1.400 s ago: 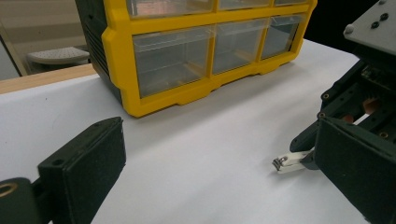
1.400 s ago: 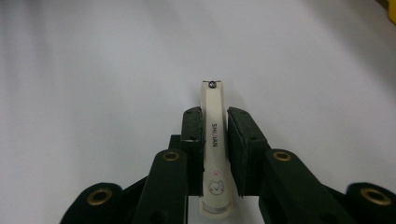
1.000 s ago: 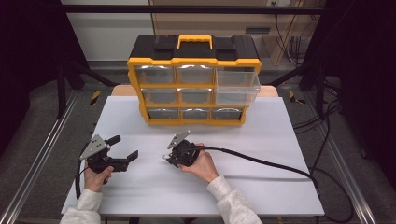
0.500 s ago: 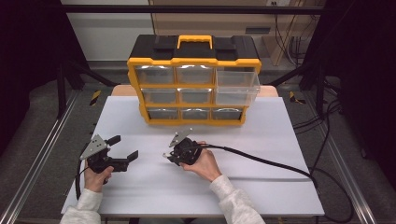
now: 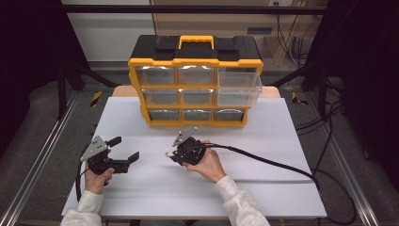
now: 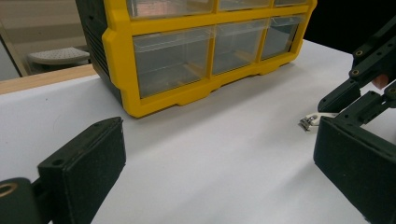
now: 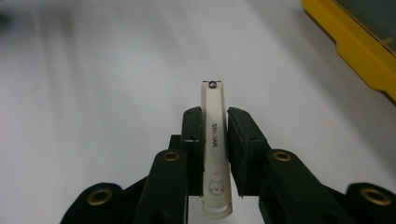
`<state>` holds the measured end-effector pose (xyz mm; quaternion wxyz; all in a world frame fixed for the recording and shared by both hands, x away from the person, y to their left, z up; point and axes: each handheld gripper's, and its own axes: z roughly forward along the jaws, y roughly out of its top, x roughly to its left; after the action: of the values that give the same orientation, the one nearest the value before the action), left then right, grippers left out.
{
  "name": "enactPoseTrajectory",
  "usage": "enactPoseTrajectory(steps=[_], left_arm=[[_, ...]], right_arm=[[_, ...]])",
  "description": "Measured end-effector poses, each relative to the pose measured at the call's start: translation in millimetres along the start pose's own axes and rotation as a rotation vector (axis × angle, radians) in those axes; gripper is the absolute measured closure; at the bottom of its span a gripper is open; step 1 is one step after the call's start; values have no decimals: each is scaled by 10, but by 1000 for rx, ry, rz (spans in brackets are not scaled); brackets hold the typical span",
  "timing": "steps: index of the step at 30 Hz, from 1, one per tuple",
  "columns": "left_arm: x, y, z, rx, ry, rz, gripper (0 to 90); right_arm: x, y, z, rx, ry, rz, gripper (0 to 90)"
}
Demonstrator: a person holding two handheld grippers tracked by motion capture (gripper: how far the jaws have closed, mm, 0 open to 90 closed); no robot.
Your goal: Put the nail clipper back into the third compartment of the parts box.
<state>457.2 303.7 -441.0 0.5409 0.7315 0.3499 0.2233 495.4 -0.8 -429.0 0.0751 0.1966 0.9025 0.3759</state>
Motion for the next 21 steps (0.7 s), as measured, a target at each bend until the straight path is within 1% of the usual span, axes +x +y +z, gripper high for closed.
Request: enactPoseTrajectory(steps=[2, 4, 6, 21], left_arm=[[-1, 1, 0, -1, -1, 1, 17], [-2, 1, -2, -1, 0, 0, 18], [-2, 1, -2, -1, 0, 0, 17], [-4, 1, 1, 0, 0, 1, 17]], right_arm=[[-1, 9, -34, -4, -2, -1, 771], [3, 17, -61, -8, -3, 9, 771], [-1, 27, -87, -12, -6, 0, 772], [-2, 99, -329, -42, -31, -4, 771]])
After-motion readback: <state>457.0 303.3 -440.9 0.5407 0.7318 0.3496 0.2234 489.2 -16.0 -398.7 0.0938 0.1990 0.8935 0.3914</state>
